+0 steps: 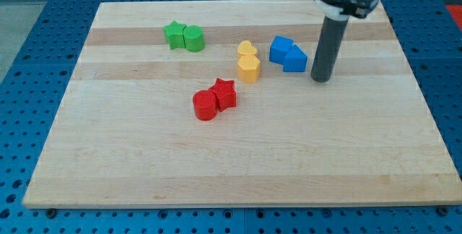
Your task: Push the yellow hexagon left to the yellow heart
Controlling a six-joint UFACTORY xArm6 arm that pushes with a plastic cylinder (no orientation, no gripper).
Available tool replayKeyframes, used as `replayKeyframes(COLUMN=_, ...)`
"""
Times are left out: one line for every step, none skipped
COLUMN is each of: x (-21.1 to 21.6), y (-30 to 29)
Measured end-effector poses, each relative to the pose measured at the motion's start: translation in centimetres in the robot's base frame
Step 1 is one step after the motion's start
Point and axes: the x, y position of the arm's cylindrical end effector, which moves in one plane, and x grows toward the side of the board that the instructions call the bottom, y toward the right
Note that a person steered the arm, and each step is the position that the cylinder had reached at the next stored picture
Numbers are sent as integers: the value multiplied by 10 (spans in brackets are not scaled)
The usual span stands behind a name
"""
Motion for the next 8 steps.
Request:
replayKeyframes(x=36, y=-8)
replayKeyframes(x=48, y=-41)
replayKeyframes(x=47, y=-76)
replayKeyframes(x=32, y=-91)
replayKeyframes(x=7, y=-95)
replayKeyframes(x=-2, y=-111)
replayKeyframes(x=-6, y=-127)
replayKeyframes(x=-18, y=-130)
